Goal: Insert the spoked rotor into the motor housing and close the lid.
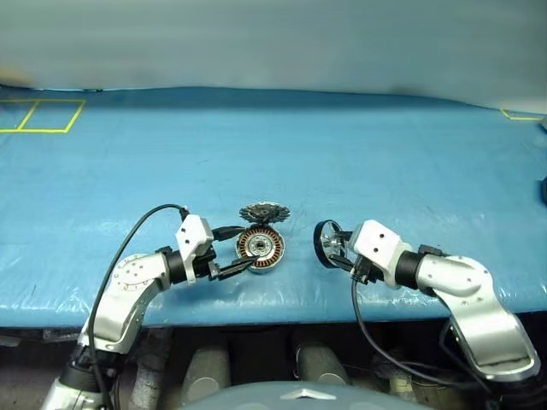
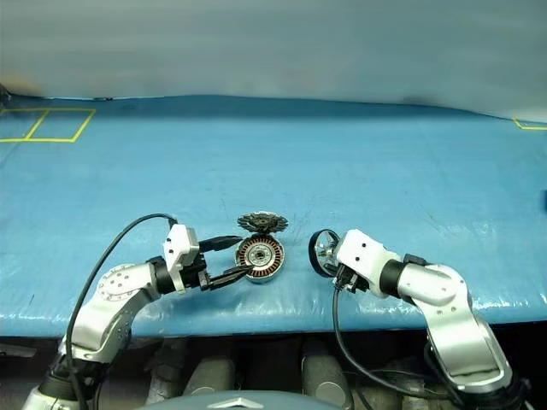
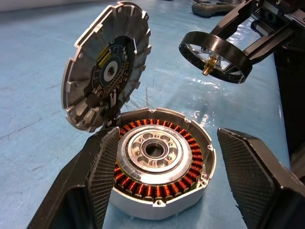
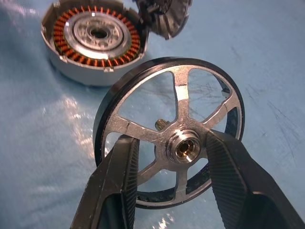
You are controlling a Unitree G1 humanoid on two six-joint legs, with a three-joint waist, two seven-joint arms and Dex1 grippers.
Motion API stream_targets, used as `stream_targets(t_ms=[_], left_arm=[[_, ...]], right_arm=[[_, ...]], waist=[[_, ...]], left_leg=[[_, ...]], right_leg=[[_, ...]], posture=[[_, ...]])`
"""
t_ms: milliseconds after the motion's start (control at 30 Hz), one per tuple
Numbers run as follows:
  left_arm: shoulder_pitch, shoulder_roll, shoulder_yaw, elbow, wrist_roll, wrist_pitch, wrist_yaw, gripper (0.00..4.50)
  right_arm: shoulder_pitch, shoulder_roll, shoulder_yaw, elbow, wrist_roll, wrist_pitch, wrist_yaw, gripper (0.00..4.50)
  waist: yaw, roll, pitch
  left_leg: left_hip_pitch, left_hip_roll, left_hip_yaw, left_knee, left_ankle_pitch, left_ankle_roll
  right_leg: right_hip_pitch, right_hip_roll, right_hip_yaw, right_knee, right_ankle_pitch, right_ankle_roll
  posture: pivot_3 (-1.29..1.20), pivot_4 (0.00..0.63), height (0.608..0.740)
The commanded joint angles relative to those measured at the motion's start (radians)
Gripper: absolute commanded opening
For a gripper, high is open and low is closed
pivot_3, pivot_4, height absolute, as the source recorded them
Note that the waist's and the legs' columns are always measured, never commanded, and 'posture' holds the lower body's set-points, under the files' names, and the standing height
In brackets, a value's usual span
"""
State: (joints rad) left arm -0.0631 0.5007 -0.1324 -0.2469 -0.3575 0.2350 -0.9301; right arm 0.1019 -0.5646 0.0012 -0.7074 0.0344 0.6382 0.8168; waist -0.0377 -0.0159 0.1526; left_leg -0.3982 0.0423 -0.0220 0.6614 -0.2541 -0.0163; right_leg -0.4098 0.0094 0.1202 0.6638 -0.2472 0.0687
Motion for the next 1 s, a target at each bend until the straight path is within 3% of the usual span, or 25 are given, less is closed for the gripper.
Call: stream_targets(t_ms=[33, 333, 1000], left_arm=[[-0.043, -0.002, -0.012, -0.026, -0.022, 0.000, -0.029, 3.51], [-0.107, -0.008, -0.023, 0.011, -0.037, 0.020, -0.074, 3.51], [0.045, 0.042, 0.039, -0.054, -0.018, 0.008, -0.006, 3.51]], right_arm=[[0.008, 0.027, -0.022, -0.094, 0.057, 0.029, -0.050, 1.77], [0.041, 0.001, 0.046, -0.164, 0.103, 0.075, -0.098, 1.77], [-0.079, -0.018, 0.167, -0.070, 0.153, 0.047, -0.124, 1.77]], waist=[[-0.004, 0.000, 0.000], [-0.002, 0.000, 0.000], [-0.001, 0.000, 0.000]], left_leg=[[0.000, 0.000, 0.001, 0.001, 0.000, 0.000], [0.000, 0.000, 0.001, 0.000, 0.000, 0.000], [0.000, 0.000, 0.000, -0.001, 0.000, 0.000]], right_leg=[[0.000, 0.000, 0.001, 0.000, 0.000, -0.001], [0.000, 0.000, 0.001, 0.000, 0.002, 0.001], [-0.001, 0.000, 0.000, 0.000, -0.001, -0.003]], posture=[[0.00, 0.150, 0.740], [0.00, 0.150, 0.740], [0.00, 0.150, 0.740]])
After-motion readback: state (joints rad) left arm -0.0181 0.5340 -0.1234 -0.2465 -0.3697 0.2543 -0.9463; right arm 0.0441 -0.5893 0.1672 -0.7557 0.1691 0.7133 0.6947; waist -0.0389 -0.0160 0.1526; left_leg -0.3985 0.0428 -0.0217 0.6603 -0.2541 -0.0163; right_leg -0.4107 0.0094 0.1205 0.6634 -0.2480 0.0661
